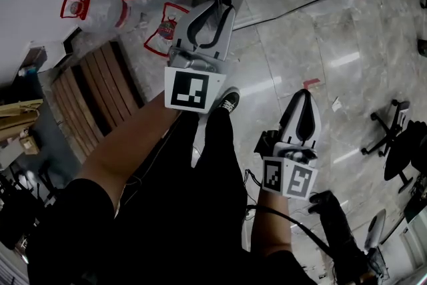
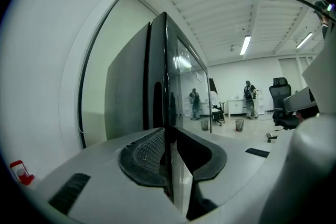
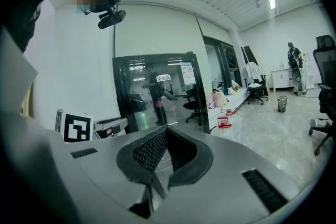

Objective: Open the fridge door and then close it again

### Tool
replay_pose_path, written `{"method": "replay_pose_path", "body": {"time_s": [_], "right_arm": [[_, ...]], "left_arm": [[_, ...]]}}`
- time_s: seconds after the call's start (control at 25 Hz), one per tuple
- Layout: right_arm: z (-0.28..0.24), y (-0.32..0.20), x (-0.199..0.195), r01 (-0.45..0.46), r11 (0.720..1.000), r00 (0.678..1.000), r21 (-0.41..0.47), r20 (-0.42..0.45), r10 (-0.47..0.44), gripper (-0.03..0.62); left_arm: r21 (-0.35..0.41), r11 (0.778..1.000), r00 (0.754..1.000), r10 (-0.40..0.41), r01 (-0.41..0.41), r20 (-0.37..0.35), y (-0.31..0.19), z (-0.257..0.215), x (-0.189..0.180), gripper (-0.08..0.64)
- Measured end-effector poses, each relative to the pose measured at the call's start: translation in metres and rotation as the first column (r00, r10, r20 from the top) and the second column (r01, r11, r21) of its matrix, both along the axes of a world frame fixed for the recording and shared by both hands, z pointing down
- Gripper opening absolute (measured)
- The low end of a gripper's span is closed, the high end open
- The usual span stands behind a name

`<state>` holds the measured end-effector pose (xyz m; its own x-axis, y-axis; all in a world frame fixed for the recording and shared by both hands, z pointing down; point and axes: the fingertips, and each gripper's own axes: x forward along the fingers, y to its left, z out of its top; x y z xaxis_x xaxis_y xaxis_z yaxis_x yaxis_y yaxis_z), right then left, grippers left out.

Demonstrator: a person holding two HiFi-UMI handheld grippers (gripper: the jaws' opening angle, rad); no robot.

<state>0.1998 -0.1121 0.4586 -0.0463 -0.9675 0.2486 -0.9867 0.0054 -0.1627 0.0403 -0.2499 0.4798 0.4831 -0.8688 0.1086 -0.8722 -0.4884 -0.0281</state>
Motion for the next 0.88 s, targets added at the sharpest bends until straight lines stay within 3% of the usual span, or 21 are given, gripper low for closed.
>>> {"method": "replay_pose_path", "body": {"time_s": [0.12,0.24,0.44,0.72,0.88], "right_arm": [[-0.010,-0.005,-0.010,0.039,0.999,0.999,0.010,-0.015,-0.039,0.015],[-0.023,-0.017,-0.025,0.091,0.995,0.996,0.032,-0.026,-0.090,0.015],[-0.062,-0.028,-0.066,0.166,0.985,0.986,0.054,-0.036,-0.164,0.015],[-0.130,-0.013,-0.122,0.279,0.955,0.960,0.099,-0.042,-0.276,0.015],[-0.164,0.004,-0.144,0.330,0.938,0.944,0.104,-0.050,-0.327,0.015]], "left_arm": [[-0.027,1.000,1.000,-0.012,0.012,0.020,0.005,-0.001,-0.007,0.065],[-0.019,1.000,0.998,-0.013,0.015,0.062,0.010,-0.009,-0.014,0.008],[0.011,0.997,0.990,0.073,-0.074,0.117,0.047,-0.048,-0.021,0.006],[-0.053,0.998,0.998,0.030,-0.033,-0.057,0.089,-0.135,-0.056,0.006],[-0.034,0.996,0.994,0.085,-0.087,-0.072,0.113,-0.182,-0.061,0.006]]}}
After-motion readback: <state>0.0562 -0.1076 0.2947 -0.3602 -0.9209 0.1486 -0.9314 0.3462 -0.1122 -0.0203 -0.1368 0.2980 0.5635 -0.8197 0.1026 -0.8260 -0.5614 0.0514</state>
